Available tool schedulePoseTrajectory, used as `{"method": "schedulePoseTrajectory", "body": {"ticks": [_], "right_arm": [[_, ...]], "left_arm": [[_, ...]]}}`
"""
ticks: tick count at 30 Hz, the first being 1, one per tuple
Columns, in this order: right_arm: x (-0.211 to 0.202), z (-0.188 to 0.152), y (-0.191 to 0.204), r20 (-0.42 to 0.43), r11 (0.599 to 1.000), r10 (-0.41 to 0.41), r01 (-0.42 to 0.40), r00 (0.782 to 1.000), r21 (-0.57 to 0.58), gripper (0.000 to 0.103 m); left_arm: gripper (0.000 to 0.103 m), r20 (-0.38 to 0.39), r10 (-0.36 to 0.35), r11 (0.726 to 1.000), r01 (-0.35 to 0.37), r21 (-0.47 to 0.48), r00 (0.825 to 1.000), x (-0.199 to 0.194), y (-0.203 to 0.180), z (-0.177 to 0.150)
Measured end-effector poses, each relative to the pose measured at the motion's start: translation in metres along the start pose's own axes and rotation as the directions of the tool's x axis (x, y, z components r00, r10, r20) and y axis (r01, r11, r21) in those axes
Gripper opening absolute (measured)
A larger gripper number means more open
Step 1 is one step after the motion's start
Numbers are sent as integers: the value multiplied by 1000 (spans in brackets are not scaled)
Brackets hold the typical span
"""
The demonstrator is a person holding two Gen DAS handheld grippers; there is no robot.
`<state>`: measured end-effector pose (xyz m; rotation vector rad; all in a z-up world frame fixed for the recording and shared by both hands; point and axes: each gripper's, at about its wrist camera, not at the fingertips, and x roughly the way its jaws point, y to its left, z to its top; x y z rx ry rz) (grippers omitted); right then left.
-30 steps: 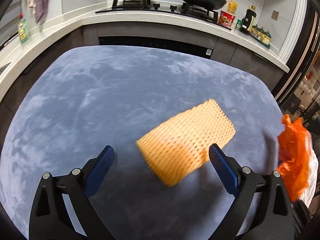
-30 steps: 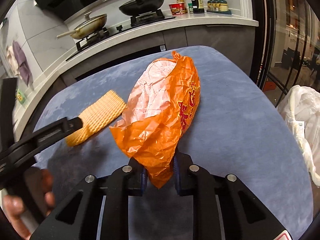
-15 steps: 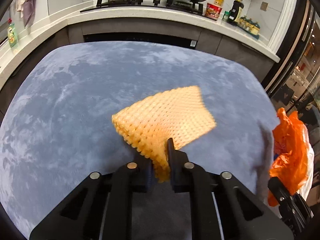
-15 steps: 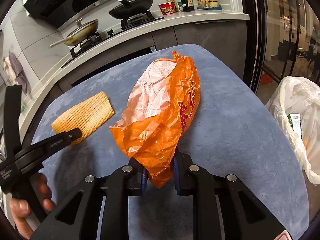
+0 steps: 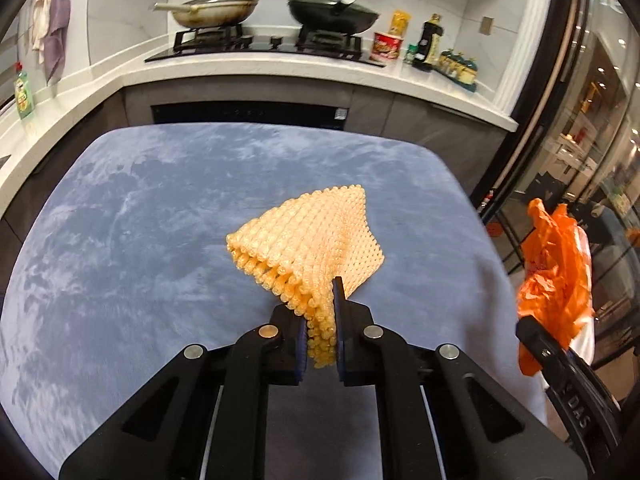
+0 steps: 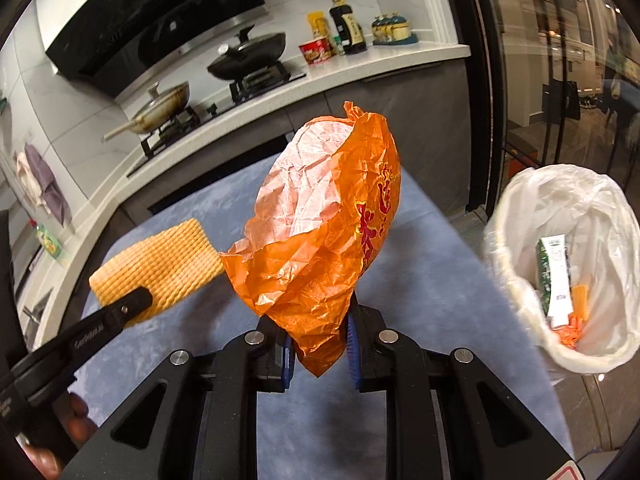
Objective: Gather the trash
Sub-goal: 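Carry the orange bag and foam net over the bin and open both grippers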
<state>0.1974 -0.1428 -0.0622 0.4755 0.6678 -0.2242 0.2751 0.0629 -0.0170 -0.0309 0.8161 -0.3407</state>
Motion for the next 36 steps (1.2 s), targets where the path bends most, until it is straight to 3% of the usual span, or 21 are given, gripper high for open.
{"method": "schedulePoseTrajectory", "body": {"ticks": [7, 20, 36], "right_arm": [[-40, 9, -32, 59, 999, -8, 6, 998, 34, 19], [-93, 21, -132, 116, 988, -93, 77, 989, 136, 19], [-99, 28, -200, 73, 977, -139, 125, 988, 173, 21]], "left_arm": [[10, 24, -59, 997, 58, 57, 998, -30, -55, -6], [10, 12, -154, 974, 150, 168, 988, -43, -162, -22], [10, -60, -197, 943, 206, 262, 979, -21, -249, -43]]}}
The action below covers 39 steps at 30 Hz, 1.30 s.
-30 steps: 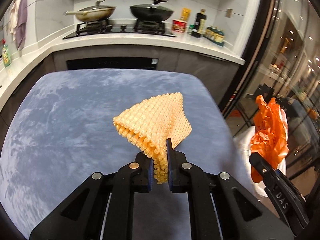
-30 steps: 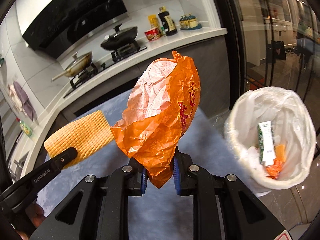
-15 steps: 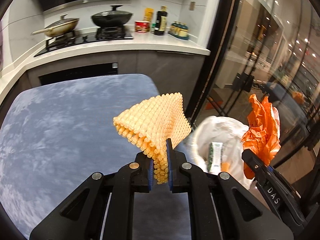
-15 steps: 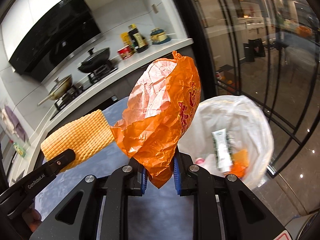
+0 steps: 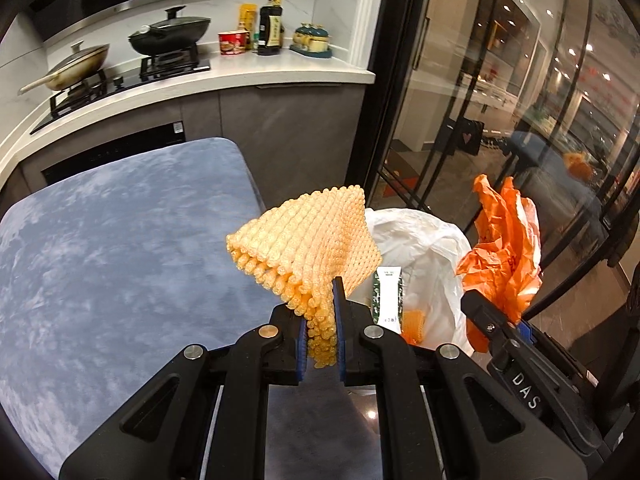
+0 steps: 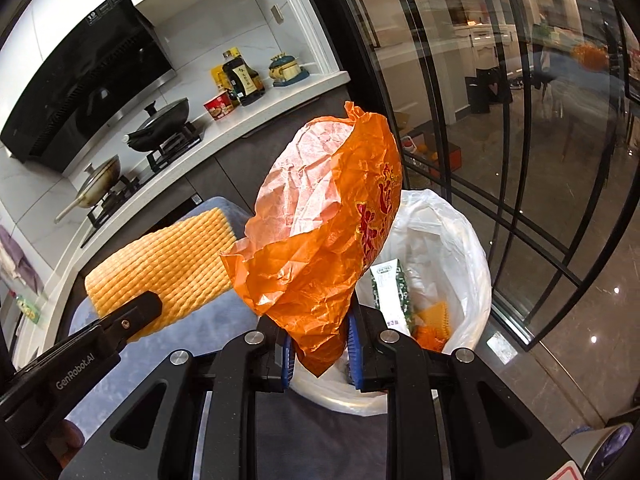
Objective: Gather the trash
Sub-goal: 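Carry the orange bag and foam net over the bin and open both grippers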
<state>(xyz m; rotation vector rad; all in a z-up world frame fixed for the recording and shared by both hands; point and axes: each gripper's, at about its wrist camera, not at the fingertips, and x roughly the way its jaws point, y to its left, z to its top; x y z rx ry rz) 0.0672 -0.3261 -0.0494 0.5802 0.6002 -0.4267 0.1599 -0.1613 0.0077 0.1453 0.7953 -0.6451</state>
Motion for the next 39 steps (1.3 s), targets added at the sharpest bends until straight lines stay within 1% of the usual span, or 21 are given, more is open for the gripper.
{"method": "schedulePoseTrajectory", "body": {"ticks": [6, 12, 14, 17, 18, 19, 24, 27, 29, 30, 32, 39], "right_arm": [[8, 2, -6, -22, 1000, -10, 10, 1000, 0, 24], [16, 2, -11, -36, 1000, -18, 18, 999, 2, 25], [19, 2, -11, -42, 1000, -22, 23, 999, 4, 29], [21, 2, -14, -42, 999, -35, 36, 999, 10, 39], [21, 3, -15, -38, 999, -38, 39, 999, 10, 47], [21, 3, -16, -35, 999, -43, 43, 998, 12, 49], [21, 5, -22, -29, 999, -47, 48, 998, 24, 50], [20, 6, -25, -23, 998, -47, 48, 999, 29, 50], [18, 7, -27, -19, 998, -48, 49, 999, 27, 50], [18, 7, -27, -17, 998, -50, 50, 999, 25, 50], [16, 8, -28, -12, 998, -52, 52, 999, 25, 50], [11, 10, -32, 0, 998, -57, 57, 998, 35, 52]], "left_arm": [[10, -26, -5, 1000, 6, 18, 1000, 15, -14, 1], [10, -42, -10, 1000, 11, 26, 999, 25, -20, 2], [11, -47, -13, 1000, 14, 26, 999, 29, -22, 2], [12, -54, -15, 999, 17, 29, 998, 32, -28, 3], [13, -55, -17, 999, 19, 30, 998, 33, -28, 3], [13, -55, -15, 999, 17, 30, 998, 34, -30, 3], [16, -61, -24, 999, 26, 25, 998, 39, -33, 5], [23, -61, -24, 999, 26, 26, 998, 41, -35, 6], [32, -58, -23, 999, 24, 24, 998, 41, -37, 7], [33, -56, -22, 999, 24, 24, 998, 41, -37, 7], [40, -50, -20, 999, 21, 27, 999, 41, -39, 8], [51, -41, -10, 1000, 11, 22, 999, 39, -39, 9]]}}
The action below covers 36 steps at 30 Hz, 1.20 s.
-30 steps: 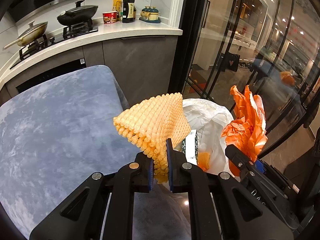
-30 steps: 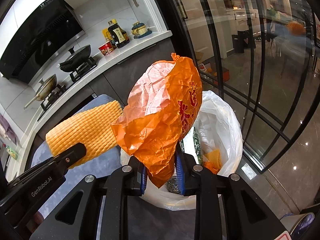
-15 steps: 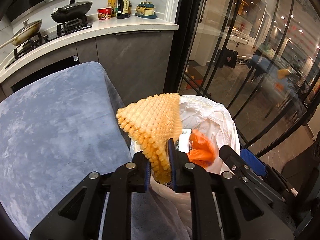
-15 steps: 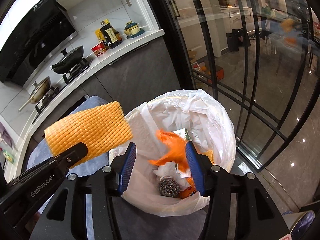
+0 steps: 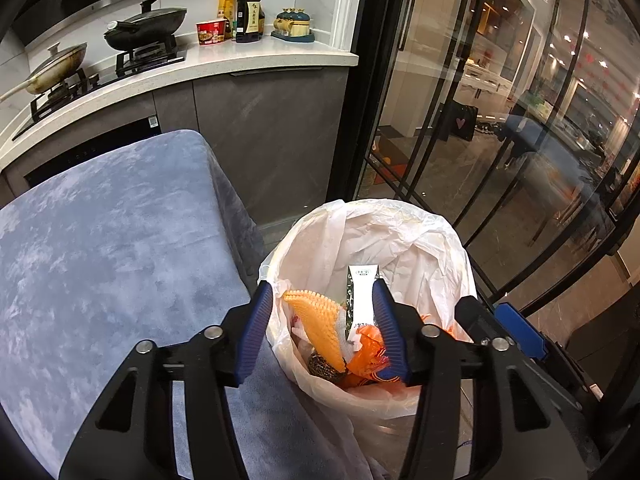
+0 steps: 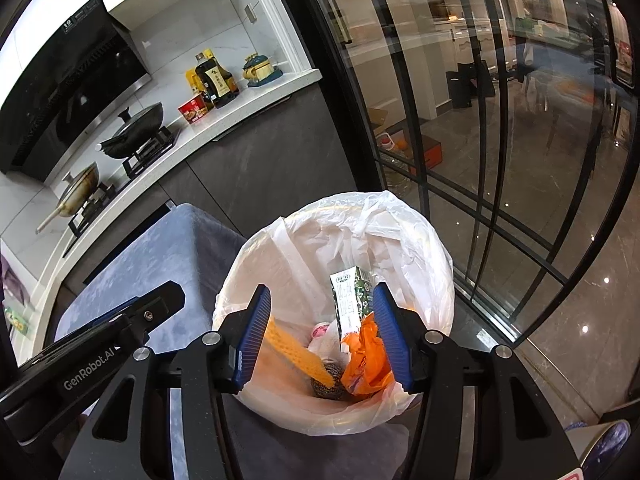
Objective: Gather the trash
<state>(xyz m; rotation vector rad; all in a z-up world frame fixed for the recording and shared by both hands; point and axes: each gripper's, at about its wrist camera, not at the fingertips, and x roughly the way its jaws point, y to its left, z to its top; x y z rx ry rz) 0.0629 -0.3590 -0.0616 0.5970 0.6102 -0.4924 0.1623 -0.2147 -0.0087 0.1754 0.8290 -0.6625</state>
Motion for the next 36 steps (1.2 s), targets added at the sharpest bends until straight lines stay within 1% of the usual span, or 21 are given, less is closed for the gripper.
{"method": "schedulePoseTrajectory", "body": {"ticks": [4, 6, 8, 13, 15, 17, 19, 20, 27, 33, 35, 36], "right_arm": [[-4, 1, 0, 5, 1000, -1, 1, 1000, -6, 54], [-8, 2, 0, 10, 1000, 0, 0, 1000, -10, 58], [-13, 3, 1, 18, 1000, -1, 1, 1000, -19, 59], [-29, 6, 3, 36, 999, -6, 8, 999, -54, 67], [-36, 6, 6, 40, 998, -4, 7, 999, -68, 71], [-43, 7, 9, 44, 997, -3, 7, 999, -83, 75], [-50, 6, 11, 42, 996, 0, 4, 999, -94, 82], [-53, 5, 12, 40, 995, 3, 1, 999, -99, 83], [-72, -4, 17, 22, 991, 4, -1, 1000, -135, 84], [-83, -14, 16, 2, 990, 12, -12, 1000, -141, 84], [-87, -17, 18, 2, 988, 15, -14, 1000, -151, 86], [-89, -19, 19, 3, 987, 16, -15, 1000, -162, 90]], "left_arm": [[54, 4, 6, 1000, -6, -3, 1000, -3, 1, 0], [55, 8, 9, 1000, -9, -5, 1000, -6, 3, -1], [62, 19, 16, 1000, -16, -9, 1000, -13, 6, -1], [71, 43, 39, 999, -38, -26, 998, -29, 18, -4], [77, 51, 51, 998, -49, -33, 997, -34, 23, -5], [86, 65, 73, 997, -70, -35, 995, -44, 28, -7], [89, 77, 90, 996, -88, -32, 993, -52, 33, -10], [90, 78, 98, 995, -96, -32, 992, -55, 35, -12], [95, 66, 137, 989, -134, -55, 988, -76, 51, -28], [95, 55, 154, 986, -150, -67, 987, -91, 60, -44], [95, 50, 158, 985, -154, -77, 986, -95, 63, -49], [95, 47, 161, 984, -157, -82, 986, -97, 64, -52]]}}
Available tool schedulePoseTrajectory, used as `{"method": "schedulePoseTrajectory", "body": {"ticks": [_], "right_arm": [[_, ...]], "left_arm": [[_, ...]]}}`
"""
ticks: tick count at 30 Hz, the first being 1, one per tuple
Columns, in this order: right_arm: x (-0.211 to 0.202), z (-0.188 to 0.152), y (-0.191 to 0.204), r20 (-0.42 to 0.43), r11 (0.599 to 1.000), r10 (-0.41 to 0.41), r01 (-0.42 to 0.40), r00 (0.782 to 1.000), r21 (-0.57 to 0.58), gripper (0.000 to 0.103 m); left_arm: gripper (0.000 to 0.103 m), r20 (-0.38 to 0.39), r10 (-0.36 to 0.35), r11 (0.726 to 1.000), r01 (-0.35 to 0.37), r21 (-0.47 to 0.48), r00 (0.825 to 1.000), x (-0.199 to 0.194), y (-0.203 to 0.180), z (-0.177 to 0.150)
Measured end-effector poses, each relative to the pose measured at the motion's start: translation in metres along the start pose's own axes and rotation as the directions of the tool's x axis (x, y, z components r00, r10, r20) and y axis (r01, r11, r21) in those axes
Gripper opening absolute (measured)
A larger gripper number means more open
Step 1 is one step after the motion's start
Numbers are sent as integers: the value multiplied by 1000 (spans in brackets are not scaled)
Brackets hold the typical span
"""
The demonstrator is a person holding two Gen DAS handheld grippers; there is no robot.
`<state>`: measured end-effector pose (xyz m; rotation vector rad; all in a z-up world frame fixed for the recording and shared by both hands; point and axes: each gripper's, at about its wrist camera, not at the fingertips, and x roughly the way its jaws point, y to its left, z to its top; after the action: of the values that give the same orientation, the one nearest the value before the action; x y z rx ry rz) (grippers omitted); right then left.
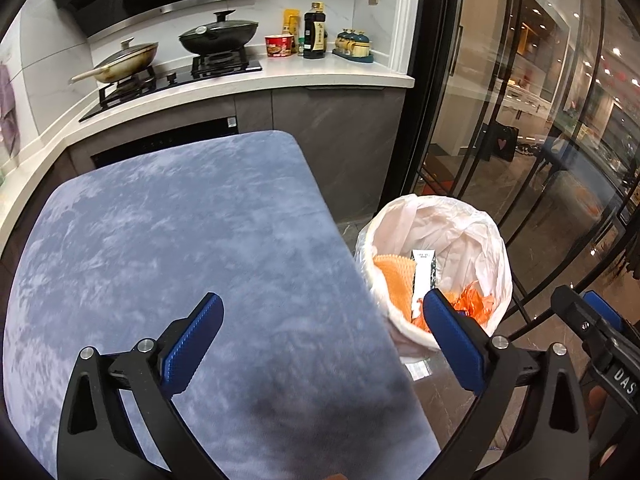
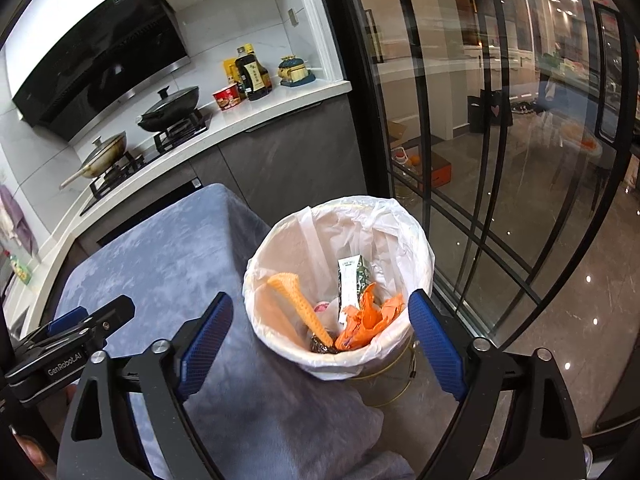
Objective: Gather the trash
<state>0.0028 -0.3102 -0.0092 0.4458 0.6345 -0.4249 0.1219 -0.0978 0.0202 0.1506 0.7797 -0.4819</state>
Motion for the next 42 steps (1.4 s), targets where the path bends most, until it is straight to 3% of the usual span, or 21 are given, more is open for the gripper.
{"method": "schedulePoseTrajectory", "body": {"ticks": [2, 21, 42], "right_arm": [[-3, -3, 4, 2, 1000, -2, 2, 1000, -18, 96], [-18, -24, 9, 17, 991, -80, 81, 997, -105, 96], [-23, -40, -1, -6, 988, -92, 90, 996, -127, 96]], "left_arm": [[95, -3, -1, 1000, 1, -3, 1000, -2, 1, -4], [95, -23, 1, 999, 0, 44, 1000, -12, -15, -36], [95, -33, 28, 997, -25, 72, 999, -10, -30, -53]]}}
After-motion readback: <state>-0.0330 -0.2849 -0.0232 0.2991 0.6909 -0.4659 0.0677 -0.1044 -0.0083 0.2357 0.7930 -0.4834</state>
